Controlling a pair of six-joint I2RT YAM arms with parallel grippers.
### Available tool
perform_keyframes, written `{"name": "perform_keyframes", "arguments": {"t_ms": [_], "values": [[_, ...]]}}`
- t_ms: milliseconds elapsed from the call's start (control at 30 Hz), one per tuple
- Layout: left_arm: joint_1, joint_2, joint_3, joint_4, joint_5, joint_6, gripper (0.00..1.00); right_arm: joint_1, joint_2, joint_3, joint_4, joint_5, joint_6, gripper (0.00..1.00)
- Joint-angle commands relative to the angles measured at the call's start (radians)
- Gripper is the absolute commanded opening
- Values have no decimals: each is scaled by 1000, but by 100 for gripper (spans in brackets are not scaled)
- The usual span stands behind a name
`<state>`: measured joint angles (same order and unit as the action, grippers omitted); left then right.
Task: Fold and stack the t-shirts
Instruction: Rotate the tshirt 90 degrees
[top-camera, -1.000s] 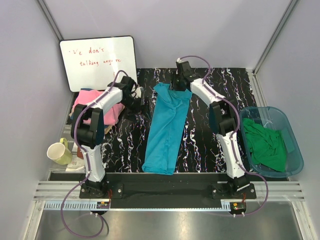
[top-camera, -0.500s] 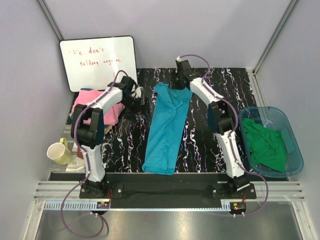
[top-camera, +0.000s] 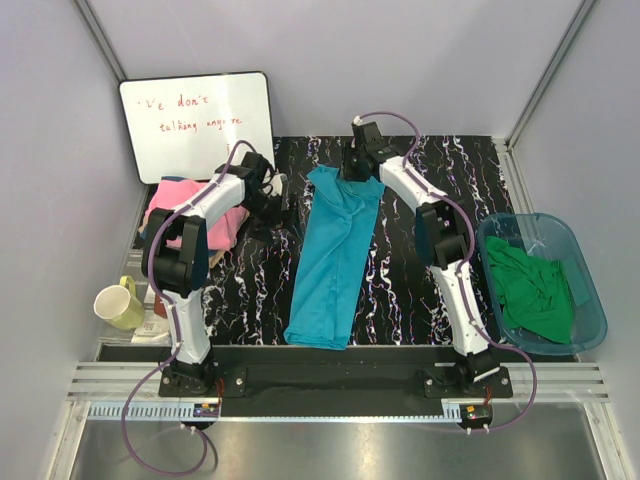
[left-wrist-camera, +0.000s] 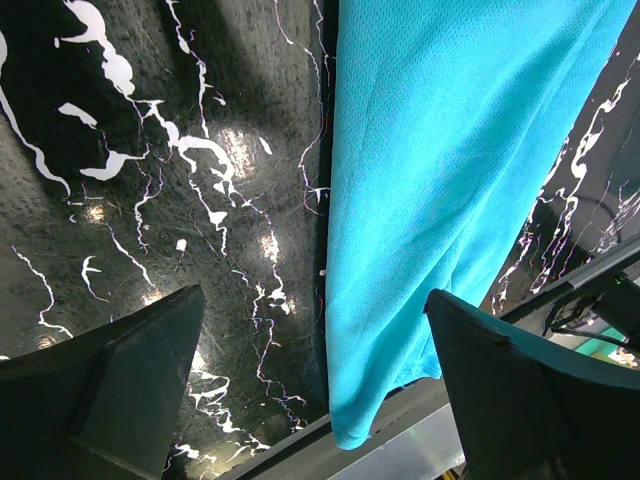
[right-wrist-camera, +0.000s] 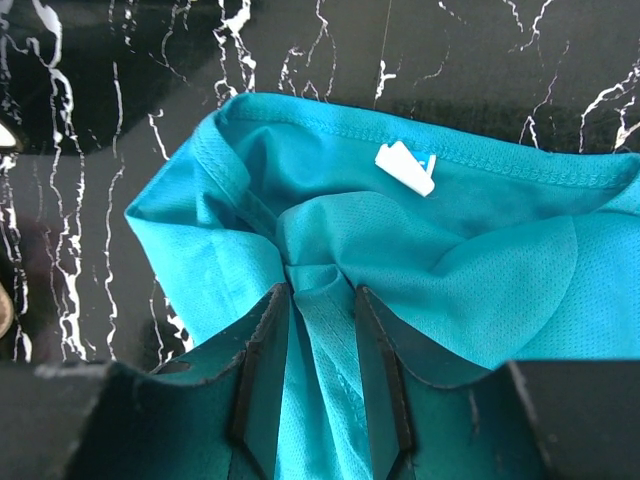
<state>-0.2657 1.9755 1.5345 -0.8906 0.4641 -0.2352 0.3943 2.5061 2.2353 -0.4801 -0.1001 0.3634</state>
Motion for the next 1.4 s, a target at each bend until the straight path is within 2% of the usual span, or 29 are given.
{"name": "perform_keyframes", "arguments": {"t_ms": [0,167,333,500,733,1000,1200,1367], "values": [[3,-50,6,-1,25,16,99,-6,19,15,3,-24,11,41],[3,-52,15,-8,22,23,99,-6,39,17,-6,-32,12,39],[3,-53,13,-13,21,25,99,-6,42,21,-3,-52,8,18],[3,-52,10,-11,19,22,99,-6,8,23,-3,-47,-3,11],[3,-46,13,-8,24,19,99,-6,-102,29,-3,-3,-27,11],[2,-35,18,-5,28,17,99,-11,-156,26,-3,59,-41,9],[2,-32,16,-4,30,19,99,-44,-216,-101,-2,178,2,5],[2,-29,12,-1,30,19,99,-81,-262,-236,8,212,46,2]]}}
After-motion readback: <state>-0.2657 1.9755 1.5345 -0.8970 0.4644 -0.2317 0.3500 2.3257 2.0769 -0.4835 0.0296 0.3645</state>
